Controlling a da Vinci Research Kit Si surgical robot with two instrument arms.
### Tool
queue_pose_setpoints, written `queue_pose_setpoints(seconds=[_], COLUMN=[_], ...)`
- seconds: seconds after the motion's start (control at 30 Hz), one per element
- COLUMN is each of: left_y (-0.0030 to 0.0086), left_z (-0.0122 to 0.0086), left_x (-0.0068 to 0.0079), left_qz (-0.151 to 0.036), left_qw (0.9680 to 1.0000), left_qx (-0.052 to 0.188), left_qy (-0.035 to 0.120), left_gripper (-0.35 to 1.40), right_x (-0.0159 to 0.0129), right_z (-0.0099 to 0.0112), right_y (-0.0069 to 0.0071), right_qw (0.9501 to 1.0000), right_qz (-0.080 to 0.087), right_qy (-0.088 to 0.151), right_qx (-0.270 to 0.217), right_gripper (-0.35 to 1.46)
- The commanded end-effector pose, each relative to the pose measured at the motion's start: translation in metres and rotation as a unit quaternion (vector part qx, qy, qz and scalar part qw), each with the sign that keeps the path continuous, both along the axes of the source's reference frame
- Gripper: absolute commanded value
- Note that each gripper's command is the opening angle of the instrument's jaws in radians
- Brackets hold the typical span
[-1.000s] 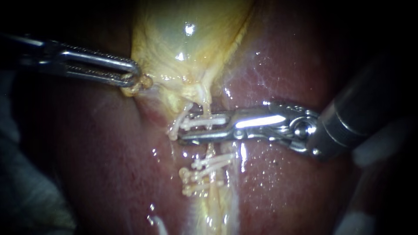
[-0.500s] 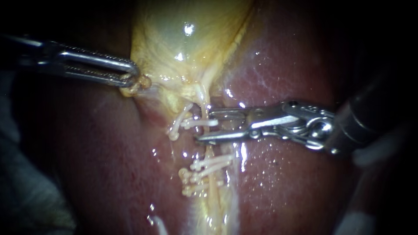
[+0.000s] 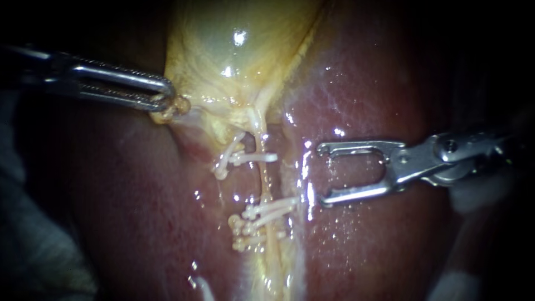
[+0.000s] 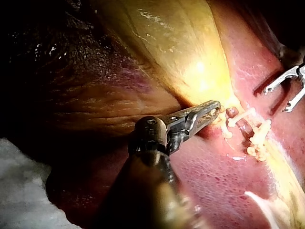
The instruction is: Going back third clip right tube
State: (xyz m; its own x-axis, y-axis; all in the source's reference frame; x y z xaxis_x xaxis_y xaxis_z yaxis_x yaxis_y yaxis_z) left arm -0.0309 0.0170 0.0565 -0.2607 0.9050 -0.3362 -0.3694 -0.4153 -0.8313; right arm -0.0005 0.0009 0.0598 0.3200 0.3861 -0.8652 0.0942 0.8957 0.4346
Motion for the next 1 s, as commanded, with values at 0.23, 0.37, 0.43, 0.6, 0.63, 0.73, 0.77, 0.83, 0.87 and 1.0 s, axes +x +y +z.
queue_pose_setpoints(seconds=[0.23, 0.37, 0.43, 0.6, 0.63, 0.73, 0.77, 0.83, 0.87, 1.0], left_y=[0.0001, 0.0001, 0.0001, 0.0002, 0.0001, 0.0001, 0.0001, 0.0001, 0.0001, 0.0003], left_z=[0.0005, 0.0023, 0.0032, 0.0052, 0.0054, 0.0055, 0.0055, 0.0055, 0.0055, 0.0052], left_x=[-0.0003, -0.0011, -0.0014, -0.0028, -0.003, -0.0032, -0.0032, -0.0031, -0.003, -0.0025], left_qz=[0.0, -0.002, -0.002, -0.004, -0.004, -0.003, -0.003, -0.003, -0.003, -0.001], left_qw=[1.0, 1.0, 1.0, 1.0, 1.0, 1.0, 1.0, 1.0, 1.0, 1.0], left_qx=[-0.001, -0.004, -0.006, -0.004, -0.004, 0.0, 0.0, 0.0, 0.0, 0.001], left_qy=[0.0, 0.002, 0.003, 0.006, 0.005, 0.005, 0.005, 0.004, 0.004, 0.003], left_gripper=[-0.35, -0.35, -0.35, -0.35, -0.35, -0.35, -0.35, -0.35, -0.35, -0.35], right_x=[-0.0005, -0.0007, -0.0008, -0.0008, -0.0008, -0.0008, -0.0008, -0.0008, -0.0008, -0.0006], right_z=[-0.0016, -0.0017, -0.0017, -0.0017, -0.0017, -0.0017, -0.0017, -0.0017, -0.0017, -0.0016], right_y=[0.0006, 0.0007, 0.0007, 0.0007, 0.0007, 0.0007, 0.0007, 0.0007, 0.0007, 0.0007], right_qw=[0.9998, 0.9998, 0.9998, 0.9998, 0.9998, 0.9998, 0.9998, 0.9998, 0.9998, 0.9998], right_qz=[-0.009, -0.006, -0.006, -0.006, -0.006, -0.007, -0.007, -0.007, -0.007, -0.007], right_qy=[-0.017, -0.019, -0.019, -0.019, -0.019, -0.018, -0.018, -0.018, -0.018, -0.018], right_qx=[-0.006, -0.007, -0.007, -0.007, -0.007, -0.009, -0.009, -0.009, -0.009, -0.009], right_gripper=[0.47, 0.47, 0.48, 0.49, 0.49, 0.49, 0.49, 0.49, 0.49, 0.49])
